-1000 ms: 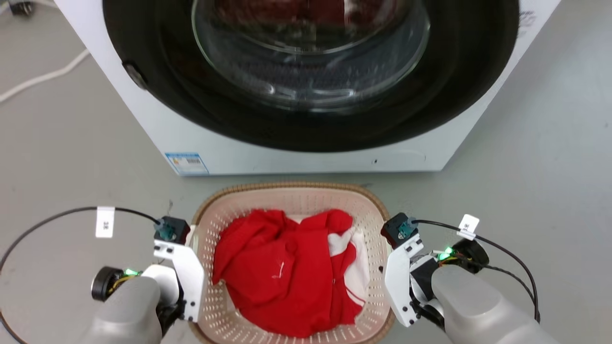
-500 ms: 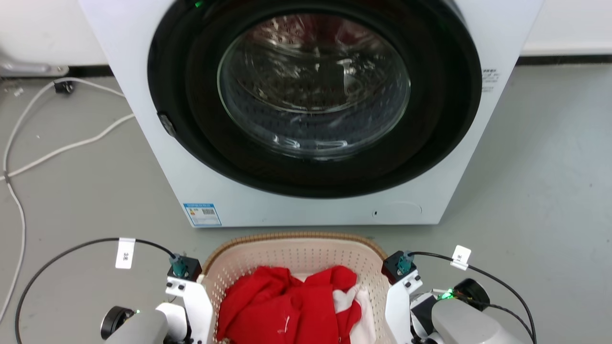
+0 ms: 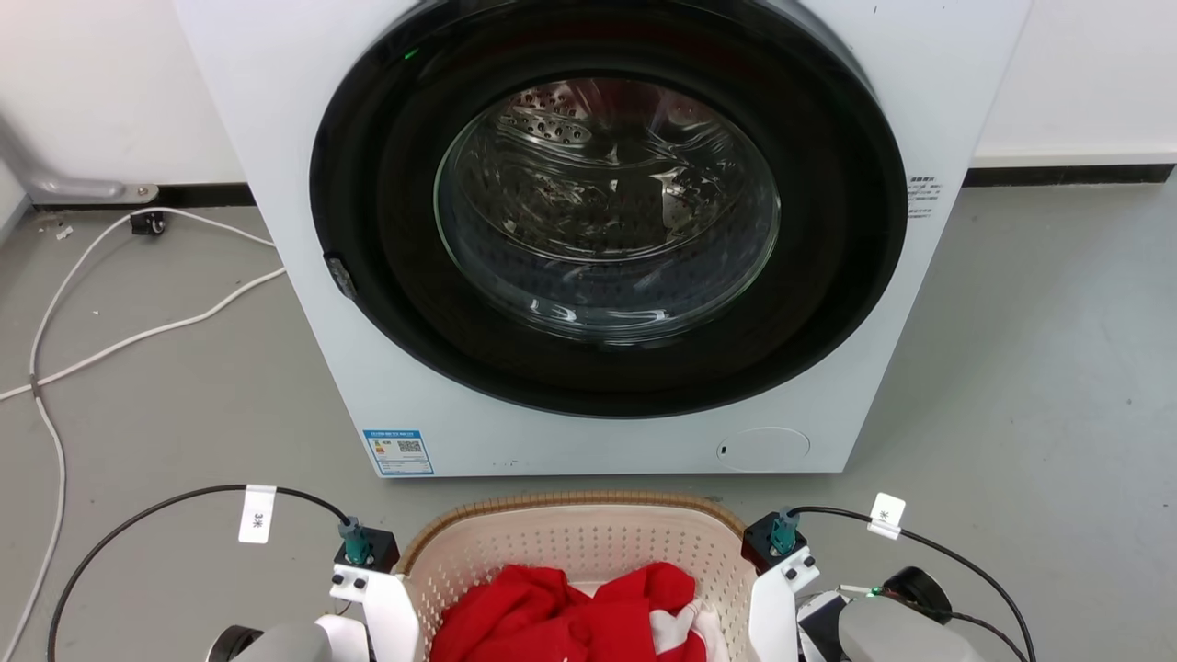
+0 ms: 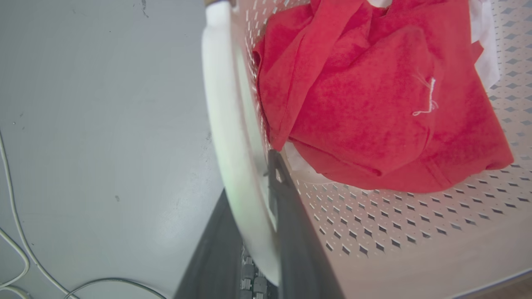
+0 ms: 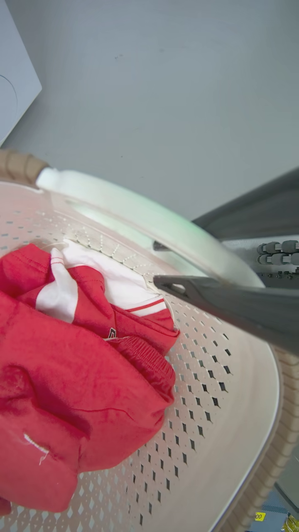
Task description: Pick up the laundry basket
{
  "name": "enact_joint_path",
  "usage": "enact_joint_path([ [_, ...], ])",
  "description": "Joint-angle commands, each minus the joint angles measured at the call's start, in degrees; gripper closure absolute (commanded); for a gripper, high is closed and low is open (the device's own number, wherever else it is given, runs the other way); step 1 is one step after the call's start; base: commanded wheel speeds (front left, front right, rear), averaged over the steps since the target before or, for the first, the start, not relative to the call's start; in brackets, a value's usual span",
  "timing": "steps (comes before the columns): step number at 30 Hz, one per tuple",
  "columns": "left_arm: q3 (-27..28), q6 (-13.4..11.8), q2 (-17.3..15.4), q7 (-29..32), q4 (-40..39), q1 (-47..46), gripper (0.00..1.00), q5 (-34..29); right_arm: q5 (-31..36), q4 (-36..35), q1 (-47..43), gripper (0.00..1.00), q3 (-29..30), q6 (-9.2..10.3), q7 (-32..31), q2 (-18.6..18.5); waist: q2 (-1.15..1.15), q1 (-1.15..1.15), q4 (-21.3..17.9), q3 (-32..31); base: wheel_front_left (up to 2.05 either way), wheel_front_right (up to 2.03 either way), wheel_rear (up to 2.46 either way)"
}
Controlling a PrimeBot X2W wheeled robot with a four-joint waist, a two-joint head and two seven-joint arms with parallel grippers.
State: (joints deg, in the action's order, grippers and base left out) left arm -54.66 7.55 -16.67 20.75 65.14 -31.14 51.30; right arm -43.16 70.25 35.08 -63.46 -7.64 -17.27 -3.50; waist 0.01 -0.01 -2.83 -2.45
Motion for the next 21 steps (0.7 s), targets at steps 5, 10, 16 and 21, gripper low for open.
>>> enact_joint_path([
  [5, -1.63, -0.20, -1.12, 1.38, 0.13, 0.47, 1.00, 1.25, -1.41, -0.03, -0.38, 1.00, -1.65, 0.27, -1.02, -2.14, -0.01, 0.01, 0.07, -0.54, 0.00, 0.00, 0.00],
  [10, -2.87, -0.18, -1.27, 1.84, 0.02, 0.06, 1.00, 2.68, -2.92, -0.25, -0.46, 1.00, -2.92, 0.27, -1.55, -2.49, -0.01, 0.01, 0.10, -0.65, 0.00, 0.00, 0.00],
  [16, -4.18, -0.18, -1.29, 1.63, 0.21, -0.29, 1.00, 4.11, -4.55, -0.30, -0.22, 1.00, -4.44, 0.27, -1.67, -2.73, -0.01, 0.01, 0.14, -0.60, 0.00, 0.00, 0.00],
  [21, -5.32, -0.17, -1.26, 1.41, 0.34, -0.77, 1.00, 5.12, -5.69, -0.34, 0.24, 1.00, -5.56, 0.26, -1.69, -2.93, -0.01, 0.01, 0.28, -0.45, 0.00, 0.00, 0.00],
])
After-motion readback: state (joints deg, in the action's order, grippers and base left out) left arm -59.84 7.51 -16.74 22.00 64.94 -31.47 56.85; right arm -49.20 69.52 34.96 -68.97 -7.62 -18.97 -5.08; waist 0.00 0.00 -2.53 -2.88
